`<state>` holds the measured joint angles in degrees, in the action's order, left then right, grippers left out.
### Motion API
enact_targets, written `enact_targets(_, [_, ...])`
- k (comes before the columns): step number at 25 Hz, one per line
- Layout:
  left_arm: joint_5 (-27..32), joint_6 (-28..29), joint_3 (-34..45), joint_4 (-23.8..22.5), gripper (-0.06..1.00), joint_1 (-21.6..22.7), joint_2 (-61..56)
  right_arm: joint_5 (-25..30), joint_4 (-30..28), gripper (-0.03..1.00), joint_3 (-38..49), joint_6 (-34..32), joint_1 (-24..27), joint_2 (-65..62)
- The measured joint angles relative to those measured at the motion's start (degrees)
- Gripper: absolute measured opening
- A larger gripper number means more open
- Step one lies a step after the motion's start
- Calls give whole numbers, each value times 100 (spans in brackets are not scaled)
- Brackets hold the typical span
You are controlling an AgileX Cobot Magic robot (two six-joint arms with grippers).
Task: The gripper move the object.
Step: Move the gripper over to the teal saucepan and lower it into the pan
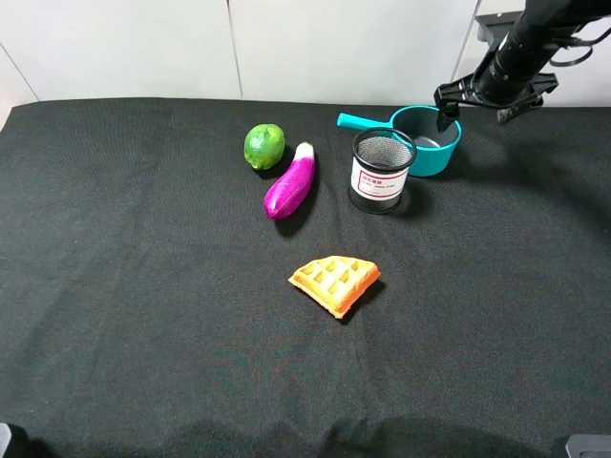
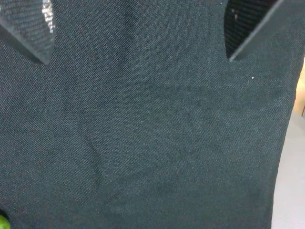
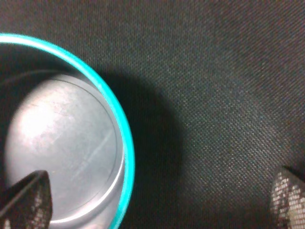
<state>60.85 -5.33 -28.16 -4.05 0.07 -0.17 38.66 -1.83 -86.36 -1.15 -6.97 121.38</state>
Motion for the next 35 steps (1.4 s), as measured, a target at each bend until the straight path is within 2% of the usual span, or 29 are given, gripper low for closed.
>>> enact_targets(35, [-1,0,0,0,76,0,0,-321,-19,69,-84,0,0,589])
